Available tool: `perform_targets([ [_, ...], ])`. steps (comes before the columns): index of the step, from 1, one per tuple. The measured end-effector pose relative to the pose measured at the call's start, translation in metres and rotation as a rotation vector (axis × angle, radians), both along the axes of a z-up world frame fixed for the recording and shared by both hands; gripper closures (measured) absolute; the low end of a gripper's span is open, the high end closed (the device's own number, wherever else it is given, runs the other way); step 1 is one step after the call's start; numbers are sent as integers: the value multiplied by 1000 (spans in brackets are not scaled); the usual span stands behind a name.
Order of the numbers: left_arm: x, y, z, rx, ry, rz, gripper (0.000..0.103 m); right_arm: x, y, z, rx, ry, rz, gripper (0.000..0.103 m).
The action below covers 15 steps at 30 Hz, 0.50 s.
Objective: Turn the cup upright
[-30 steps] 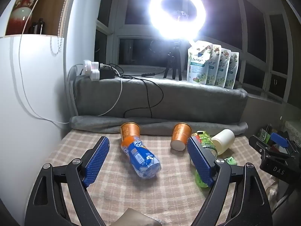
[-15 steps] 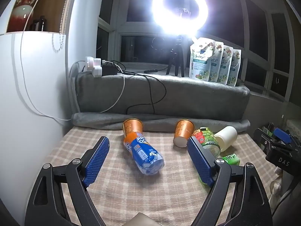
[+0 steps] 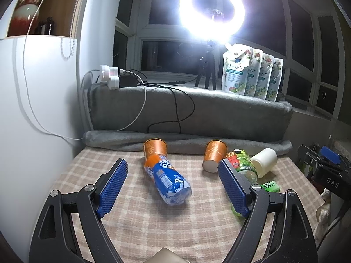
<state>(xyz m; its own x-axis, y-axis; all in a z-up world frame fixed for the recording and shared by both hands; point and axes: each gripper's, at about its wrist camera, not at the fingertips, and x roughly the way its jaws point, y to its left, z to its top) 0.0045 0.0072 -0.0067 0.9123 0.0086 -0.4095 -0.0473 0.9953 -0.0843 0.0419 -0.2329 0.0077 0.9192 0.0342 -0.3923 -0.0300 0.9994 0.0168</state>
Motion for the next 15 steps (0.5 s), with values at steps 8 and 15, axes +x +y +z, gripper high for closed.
perform_targets([
  [8,0,1,0,-2,1,0,18,1,1,0,-3,4,0,0],
  [15,0,1,0,-1,0,1,18,2,1,0,-3,5,3,0],
])
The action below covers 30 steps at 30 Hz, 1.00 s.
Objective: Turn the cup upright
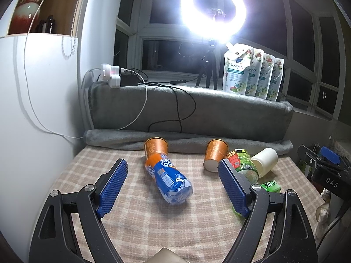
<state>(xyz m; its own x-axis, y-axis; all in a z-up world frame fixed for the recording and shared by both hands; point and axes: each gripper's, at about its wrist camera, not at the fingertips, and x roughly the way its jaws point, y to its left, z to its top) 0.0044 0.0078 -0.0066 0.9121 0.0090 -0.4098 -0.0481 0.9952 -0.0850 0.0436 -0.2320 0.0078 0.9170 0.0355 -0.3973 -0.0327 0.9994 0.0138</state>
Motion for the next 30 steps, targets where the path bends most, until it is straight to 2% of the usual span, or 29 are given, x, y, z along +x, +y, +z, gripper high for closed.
perform_targets([
  [30,-1,4,-1,-7,3,2,18,0,4,-3,0,8,-1,0],
])
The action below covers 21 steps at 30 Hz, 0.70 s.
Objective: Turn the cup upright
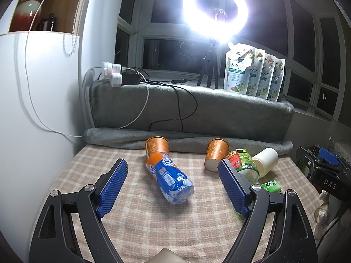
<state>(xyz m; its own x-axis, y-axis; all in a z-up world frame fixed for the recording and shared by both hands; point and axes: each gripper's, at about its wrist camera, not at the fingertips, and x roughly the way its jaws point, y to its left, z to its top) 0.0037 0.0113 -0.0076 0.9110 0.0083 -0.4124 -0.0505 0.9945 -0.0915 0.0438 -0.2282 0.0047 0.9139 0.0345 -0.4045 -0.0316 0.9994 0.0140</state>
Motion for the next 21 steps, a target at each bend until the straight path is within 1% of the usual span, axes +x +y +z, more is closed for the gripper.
perform_targets([
  [8,-1,0,-1,-2,4,0,18,1,-1,-5,5,17,1,0],
  [21,1,1,-5,-5,10,1,18,19,-8,-12,29,73,-7,0],
])
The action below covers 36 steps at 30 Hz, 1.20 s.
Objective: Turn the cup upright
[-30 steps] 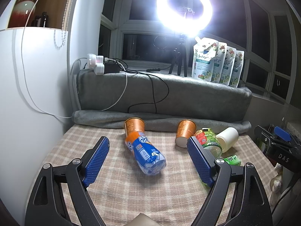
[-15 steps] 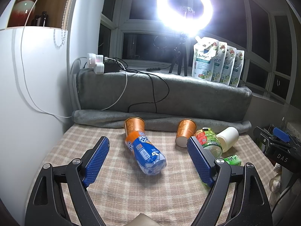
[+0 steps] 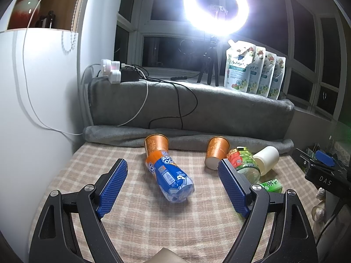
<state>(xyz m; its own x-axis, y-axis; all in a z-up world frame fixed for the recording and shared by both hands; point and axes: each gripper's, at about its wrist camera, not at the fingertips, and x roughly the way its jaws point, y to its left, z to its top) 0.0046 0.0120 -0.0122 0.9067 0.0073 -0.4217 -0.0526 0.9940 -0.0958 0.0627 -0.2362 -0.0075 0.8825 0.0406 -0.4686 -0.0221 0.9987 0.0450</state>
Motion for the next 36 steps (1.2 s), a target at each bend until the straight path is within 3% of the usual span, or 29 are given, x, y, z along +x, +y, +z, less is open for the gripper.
perform_targets([
  [10,5,3,-5,-11,17,7,18,29,-20,-17,81,102,-18,0],
  [23,7,9,-8,-25,52,5,18,106,-83,-59,386,358,-77,0],
  [36,7,14,-16,-31,85,7,18,169,-112,-103,676,551,-130,1],
])
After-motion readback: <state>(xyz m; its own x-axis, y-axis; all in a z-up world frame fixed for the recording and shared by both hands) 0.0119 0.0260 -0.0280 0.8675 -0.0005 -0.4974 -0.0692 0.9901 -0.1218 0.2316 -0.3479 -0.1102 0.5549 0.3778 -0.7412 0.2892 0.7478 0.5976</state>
